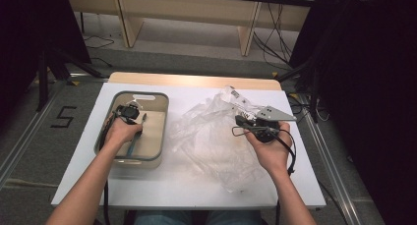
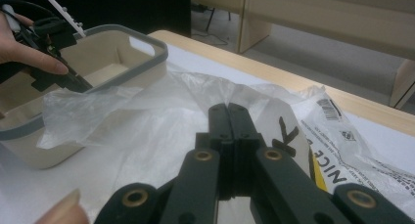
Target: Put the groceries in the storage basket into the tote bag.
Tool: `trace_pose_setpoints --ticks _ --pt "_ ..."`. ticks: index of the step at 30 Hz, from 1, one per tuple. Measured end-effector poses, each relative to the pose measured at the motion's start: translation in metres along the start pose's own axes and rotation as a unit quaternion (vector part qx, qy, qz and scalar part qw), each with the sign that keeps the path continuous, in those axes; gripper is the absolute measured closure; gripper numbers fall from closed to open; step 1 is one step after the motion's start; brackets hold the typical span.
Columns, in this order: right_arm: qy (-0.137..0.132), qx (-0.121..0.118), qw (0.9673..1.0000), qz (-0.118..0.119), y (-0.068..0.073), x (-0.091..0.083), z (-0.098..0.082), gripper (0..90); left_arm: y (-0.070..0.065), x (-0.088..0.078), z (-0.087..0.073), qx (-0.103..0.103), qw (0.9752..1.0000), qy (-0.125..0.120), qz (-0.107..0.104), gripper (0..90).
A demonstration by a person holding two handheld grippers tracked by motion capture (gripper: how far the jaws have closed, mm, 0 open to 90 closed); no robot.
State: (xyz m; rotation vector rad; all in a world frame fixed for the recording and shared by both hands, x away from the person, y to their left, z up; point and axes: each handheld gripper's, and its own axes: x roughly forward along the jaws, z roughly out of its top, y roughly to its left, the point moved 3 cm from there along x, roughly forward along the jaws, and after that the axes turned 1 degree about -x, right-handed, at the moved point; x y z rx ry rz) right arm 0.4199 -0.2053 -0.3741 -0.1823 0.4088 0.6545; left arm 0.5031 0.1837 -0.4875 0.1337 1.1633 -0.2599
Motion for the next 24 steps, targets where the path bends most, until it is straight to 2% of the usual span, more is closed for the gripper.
trace_pose_setpoints --ticks 13,24 --pt "0.001 0.001 1.0 0.0 -0.0001 0.0009 -0.0008 90.0 -0.0002 -0.001 -0.001 0.011 0.9999 0.0 -0.003 78.6" --pt "0.0 0.001 1.0 -0.001 -0.0004 0.0008 -0.0009 90.0 0.002 -0.0023 -0.0029 0.005 0.9999 0.001 -0.011 78.9"
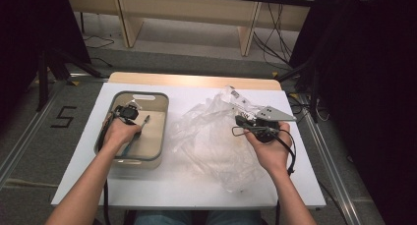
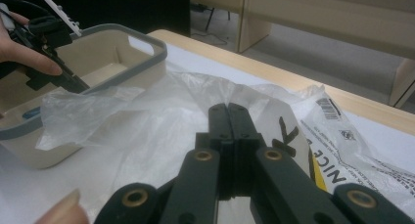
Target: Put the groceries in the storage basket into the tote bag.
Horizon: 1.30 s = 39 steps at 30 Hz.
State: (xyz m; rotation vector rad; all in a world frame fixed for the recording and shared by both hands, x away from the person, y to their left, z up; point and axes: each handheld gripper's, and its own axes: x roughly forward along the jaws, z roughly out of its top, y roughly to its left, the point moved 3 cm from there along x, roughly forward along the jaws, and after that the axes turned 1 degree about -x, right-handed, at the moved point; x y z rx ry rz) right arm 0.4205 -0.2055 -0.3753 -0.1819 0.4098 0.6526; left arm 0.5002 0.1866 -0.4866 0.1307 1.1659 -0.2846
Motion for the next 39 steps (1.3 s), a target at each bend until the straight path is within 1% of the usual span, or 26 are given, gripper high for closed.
trace_pose_setpoints --ticks 6,11,14,17,19,35,39 --pt "0.0 0.001 1.0 0.0 0.0 0.0 0.0 90.0 0.002 -0.001 -0.001 0.0 1.0 -0.003 0.001 78.9" --pt "0.0 0.0 1.0 -0.001 0.0 0.0 0.0 90.0 0.001 -0.004 -0.001 0.0 0.9999 -0.011 -0.002 78.9" --pt "-0.002 0.0 1.0 -0.001 0.0 0.0 0.0 90.0 0.0 -0.006 0.0 0.001 0.9998 -0.019 0.0 78.9" --pt "-0.002 0.0 1.0 -0.002 0.0 0.0 0.0 90.0 -0.001 -0.009 0.0 -0.001 0.9996 -0.029 -0.004 78.9" --pt "-0.001 0.0 1.0 -0.002 0.0 0.0 0.0 90.0 -0.001 -0.011 0.001 -0.001 0.9993 -0.037 -0.002 78.9" --pt "-0.001 -0.001 1.0 -0.002 0.0 0.001 0.0 90.0 -0.003 -0.024 0.001 -0.001 0.9975 -0.071 -0.006 78.9" --pt "-0.004 -0.001 1.0 -0.003 0.001 0.001 0.0 90.0 -0.005 -0.028 0.002 -0.005 0.9963 -0.084 -0.016 78.9"
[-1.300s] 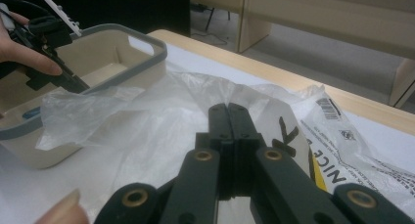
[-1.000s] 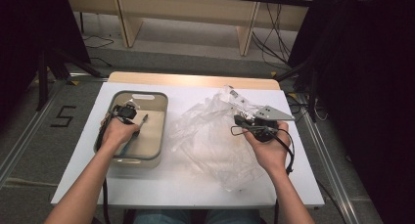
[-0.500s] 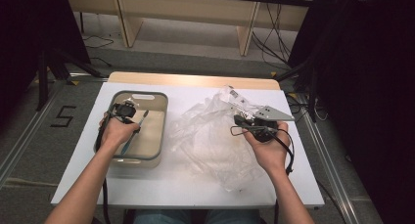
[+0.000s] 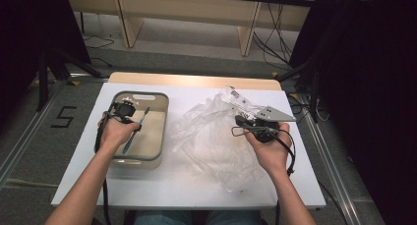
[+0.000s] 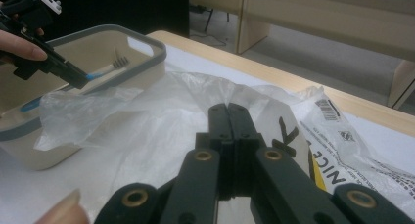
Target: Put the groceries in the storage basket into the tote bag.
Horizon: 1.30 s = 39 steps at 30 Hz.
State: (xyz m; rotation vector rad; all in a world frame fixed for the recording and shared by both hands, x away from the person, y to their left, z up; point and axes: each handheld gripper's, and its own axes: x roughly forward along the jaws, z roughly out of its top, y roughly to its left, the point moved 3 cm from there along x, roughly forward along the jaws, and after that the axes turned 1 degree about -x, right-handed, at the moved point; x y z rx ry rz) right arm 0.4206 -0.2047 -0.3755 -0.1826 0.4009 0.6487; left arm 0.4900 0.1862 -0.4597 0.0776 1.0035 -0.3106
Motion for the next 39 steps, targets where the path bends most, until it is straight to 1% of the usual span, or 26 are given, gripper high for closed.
trace_pose_setpoints --ticks 7,10,11,14,28,31,33,37,39 --pt "0.0 0.0 1.0 -0.001 0.0 0.0 0.0 90.0 -0.003 -0.01 0.003 0.007 0.9998 -0.02 0.002 78.9" --pt "0.0 0.0 1.0 -0.001 0.0 0.0 0.0 90.0 -0.005 -0.015 0.004 0.008 0.9995 -0.03 0.0 79.0" --pt "0.0 0.0 1.0 -0.001 0.0 0.0 0.0 90.0 -0.005 -0.017 0.004 0.012 0.9994 -0.032 0.001 78.9" --pt "0.001 0.0 1.0 -0.001 0.001 0.0 0.0 90.0 -0.007 -0.022 0.005 0.011 0.9991 -0.041 -0.003 78.9" --pt "0.001 0.0 1.0 0.0 0.001 0.0 0.0 90.0 -0.014 -0.037 0.007 0.015 0.9975 -0.069 -0.009 79.0" --pt "0.001 0.0 1.0 0.0 0.001 0.0 0.0 90.0 -0.015 -0.042 0.007 0.016 0.9969 -0.075 -0.014 79.0" --pt "0.001 0.0 1.0 0.0 0.001 0.0 0.0 90.0 -0.016 -0.045 0.007 0.013 0.9964 -0.082 -0.019 79.0" --pt "0.001 0.0 1.0 0.0 0.001 0.001 0.0 90.0 -0.019 -0.05 0.007 0.017 0.9957 -0.088 -0.021 79.0" --pt "0.0 0.0 1.0 0.0 0.001 0.001 0.0 90.0 -0.02 -0.052 0.007 0.018 0.9954 -0.091 -0.026 78.9"
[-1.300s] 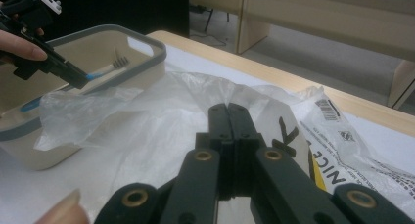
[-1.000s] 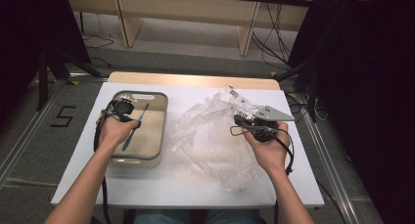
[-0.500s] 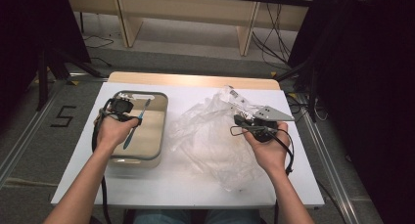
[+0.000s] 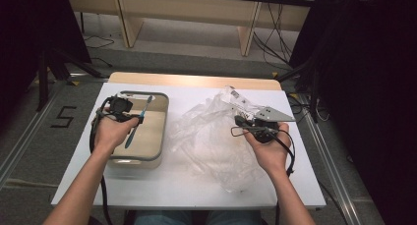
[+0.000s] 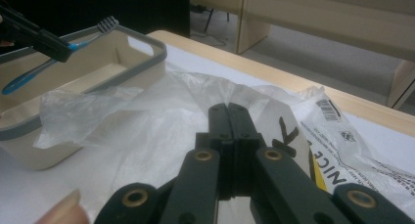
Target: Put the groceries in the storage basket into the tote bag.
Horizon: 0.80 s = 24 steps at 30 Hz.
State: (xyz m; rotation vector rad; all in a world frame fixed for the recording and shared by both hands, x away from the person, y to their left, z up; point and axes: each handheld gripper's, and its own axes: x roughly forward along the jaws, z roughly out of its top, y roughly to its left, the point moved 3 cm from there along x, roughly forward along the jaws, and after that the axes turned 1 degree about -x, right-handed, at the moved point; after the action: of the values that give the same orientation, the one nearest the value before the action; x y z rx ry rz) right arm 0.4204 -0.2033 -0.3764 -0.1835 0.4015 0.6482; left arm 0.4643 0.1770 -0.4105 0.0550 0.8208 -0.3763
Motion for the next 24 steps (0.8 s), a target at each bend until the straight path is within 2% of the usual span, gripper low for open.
trace_pose_setpoints --ticks 24 --pt "0.001 -0.002 1.0 0.0 0.0 0.0 0.0 90.0 -0.013 -0.019 0.003 0.017 0.9993 -0.027 -0.017 79.0"
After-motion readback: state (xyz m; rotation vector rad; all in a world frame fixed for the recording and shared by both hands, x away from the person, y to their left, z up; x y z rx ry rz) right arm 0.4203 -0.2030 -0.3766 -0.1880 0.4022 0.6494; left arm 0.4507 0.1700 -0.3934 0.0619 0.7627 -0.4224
